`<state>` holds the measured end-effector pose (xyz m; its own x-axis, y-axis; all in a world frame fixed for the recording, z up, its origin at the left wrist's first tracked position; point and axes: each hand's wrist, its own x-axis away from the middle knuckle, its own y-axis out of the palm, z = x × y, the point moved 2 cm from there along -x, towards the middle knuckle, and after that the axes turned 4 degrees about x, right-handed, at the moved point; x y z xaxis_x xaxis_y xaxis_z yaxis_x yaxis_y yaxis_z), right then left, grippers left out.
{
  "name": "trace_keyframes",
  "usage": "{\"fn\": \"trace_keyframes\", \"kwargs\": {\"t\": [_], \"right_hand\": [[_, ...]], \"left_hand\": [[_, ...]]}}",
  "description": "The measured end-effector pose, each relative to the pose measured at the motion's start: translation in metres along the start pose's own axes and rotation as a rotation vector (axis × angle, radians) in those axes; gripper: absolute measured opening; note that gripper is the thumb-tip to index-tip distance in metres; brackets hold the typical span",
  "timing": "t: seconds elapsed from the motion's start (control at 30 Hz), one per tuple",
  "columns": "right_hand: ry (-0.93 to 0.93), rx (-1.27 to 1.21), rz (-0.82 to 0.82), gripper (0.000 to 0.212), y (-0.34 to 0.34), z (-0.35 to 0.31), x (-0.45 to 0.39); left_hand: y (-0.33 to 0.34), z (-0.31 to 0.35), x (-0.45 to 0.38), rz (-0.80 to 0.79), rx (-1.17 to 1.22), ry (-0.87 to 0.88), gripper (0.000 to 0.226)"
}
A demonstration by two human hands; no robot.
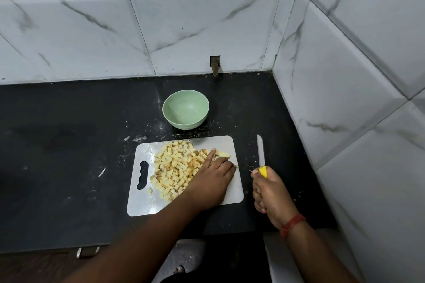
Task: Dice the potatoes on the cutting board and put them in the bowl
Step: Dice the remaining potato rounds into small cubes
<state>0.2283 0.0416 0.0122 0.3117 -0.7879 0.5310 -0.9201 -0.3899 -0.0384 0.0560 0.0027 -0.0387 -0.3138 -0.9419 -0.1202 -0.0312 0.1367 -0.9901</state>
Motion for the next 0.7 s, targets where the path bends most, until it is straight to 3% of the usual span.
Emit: {"fn": "trace_keyframes", "kwargs": {"t": [0.17,0.3,0.7], "right_hand": [[-0.076,0.713,-0.018,0.018,0.006,0.014,-0.001],[-0.138,0.982,-0.03,0.013,0.012,0.013,0.005],[-0.191,1.105,0.014,0.01,0.018,0.009,0.01]], "left_hand": [[0.005,-0.003,0.013,0.037,0.002,-0.035,0.049],[0.009,-0.005,0.015,0.042,0.027,-0.065,0.047],[0.014,-0.011,0.022,0.043,0.076,-0.063,0.053]]}}
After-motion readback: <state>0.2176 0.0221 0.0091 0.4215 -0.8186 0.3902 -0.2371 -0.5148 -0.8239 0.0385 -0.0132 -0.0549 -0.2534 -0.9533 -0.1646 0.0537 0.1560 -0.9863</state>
